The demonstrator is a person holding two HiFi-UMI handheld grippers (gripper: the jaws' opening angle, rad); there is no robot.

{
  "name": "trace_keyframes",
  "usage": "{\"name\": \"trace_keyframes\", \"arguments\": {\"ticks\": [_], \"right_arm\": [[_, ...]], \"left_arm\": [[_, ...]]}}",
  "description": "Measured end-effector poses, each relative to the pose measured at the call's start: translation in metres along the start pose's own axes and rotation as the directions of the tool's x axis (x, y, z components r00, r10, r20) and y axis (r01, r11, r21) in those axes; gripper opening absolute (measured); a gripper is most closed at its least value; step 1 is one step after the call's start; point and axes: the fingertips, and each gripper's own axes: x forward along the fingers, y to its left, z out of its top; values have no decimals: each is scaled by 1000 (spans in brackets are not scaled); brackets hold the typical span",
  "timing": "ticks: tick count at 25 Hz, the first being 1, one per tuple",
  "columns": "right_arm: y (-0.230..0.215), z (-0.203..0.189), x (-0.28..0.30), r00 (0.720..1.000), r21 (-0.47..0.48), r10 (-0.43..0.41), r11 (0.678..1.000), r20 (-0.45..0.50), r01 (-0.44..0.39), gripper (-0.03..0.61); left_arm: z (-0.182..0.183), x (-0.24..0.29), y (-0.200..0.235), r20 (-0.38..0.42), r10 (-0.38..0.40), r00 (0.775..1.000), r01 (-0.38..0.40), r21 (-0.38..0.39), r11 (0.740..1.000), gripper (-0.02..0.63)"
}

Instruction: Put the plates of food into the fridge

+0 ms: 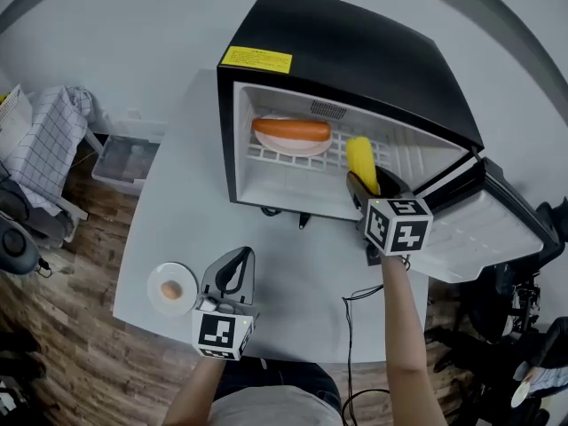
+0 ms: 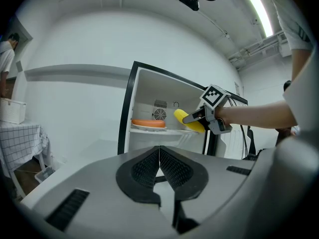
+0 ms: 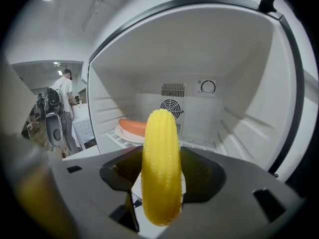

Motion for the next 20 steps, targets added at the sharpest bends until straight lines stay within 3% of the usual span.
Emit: {"name": "trace_keyframes", "arguments": {"ticks": [20], "right_arm": [[-59,9,75,990,-56,-113,993,-89,109,235]], "left_arm": [[-7,30,3,-33,-39,999,39,-11,999,9]]}}
